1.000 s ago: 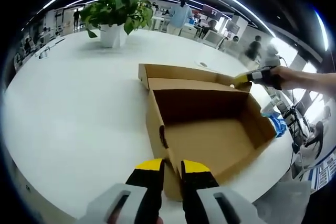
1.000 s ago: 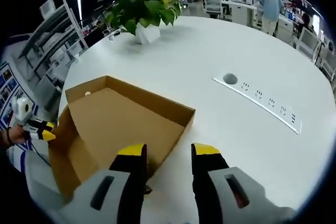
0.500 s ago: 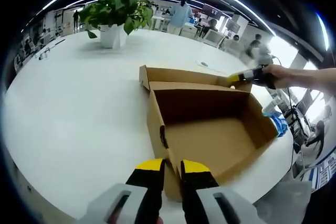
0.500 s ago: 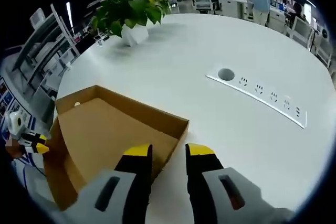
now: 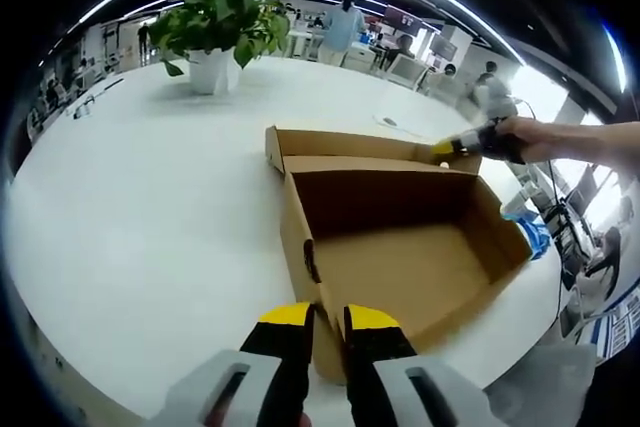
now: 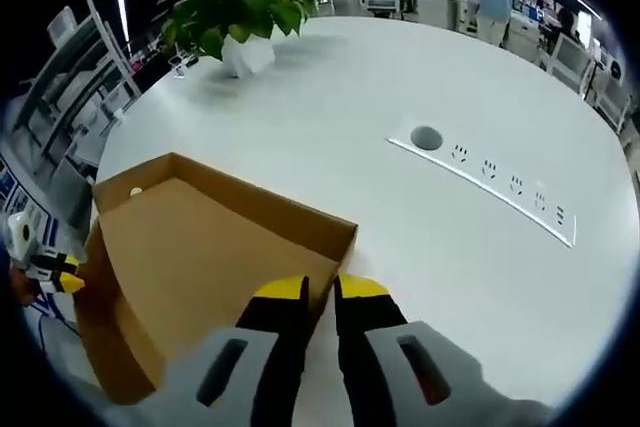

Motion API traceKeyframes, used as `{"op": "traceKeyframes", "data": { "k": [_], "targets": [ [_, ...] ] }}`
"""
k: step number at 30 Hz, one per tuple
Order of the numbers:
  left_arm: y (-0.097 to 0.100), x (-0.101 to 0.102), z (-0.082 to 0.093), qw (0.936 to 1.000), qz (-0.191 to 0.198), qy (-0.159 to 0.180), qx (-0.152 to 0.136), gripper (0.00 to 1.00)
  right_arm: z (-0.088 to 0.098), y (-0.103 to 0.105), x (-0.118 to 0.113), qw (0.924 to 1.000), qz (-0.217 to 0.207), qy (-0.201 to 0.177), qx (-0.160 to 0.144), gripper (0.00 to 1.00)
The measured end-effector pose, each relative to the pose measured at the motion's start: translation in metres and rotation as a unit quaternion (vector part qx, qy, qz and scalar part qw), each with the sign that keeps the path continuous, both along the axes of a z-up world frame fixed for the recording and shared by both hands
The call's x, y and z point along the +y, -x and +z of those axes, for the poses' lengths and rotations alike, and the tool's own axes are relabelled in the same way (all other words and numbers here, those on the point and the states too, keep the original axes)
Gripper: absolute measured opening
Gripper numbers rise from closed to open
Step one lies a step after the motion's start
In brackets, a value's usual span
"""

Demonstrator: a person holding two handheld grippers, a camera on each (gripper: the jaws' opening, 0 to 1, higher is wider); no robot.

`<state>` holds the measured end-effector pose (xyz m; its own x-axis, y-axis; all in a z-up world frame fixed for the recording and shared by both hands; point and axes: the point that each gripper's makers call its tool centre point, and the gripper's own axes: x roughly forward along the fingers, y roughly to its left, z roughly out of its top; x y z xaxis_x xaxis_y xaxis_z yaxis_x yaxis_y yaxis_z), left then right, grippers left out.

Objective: Operate the shoe box by opening the lid, removing the specified soft item, and placing it in the target area until the item is outside and the box remains undamaged.

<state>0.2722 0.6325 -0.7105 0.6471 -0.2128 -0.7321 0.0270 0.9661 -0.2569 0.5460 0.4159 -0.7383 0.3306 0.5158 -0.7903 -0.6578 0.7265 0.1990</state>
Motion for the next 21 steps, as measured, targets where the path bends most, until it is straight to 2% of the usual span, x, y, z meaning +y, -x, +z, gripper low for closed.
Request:
{"op": "traceKeyframes", "data": {
  "k": [10, 14, 21],
  "targets": [
    [-0.002, -0.001, -0.002, 1.0, 0.004, -0.004, 0.002, 0.11, 0.015, -0.01, -0.006, 0.9996, -0.018, 0.001, -0.021, 0.03],
    [-0.003, -0.002, -0.002, 0.9996, -0.008, -0.027, 0.004, 0.1, 0.022, -0.011, -0.01, 0.9995, -0.018, 0.002, -0.028, 0.02],
    [-0.006, 0.004, -0.005, 0.9995, -0.003, -0.032, 0.006, 0.1, 0.042, -0.006, -0.014, 0.999, -0.014, 0.001, -0.042, 0.02]
  ]
}}
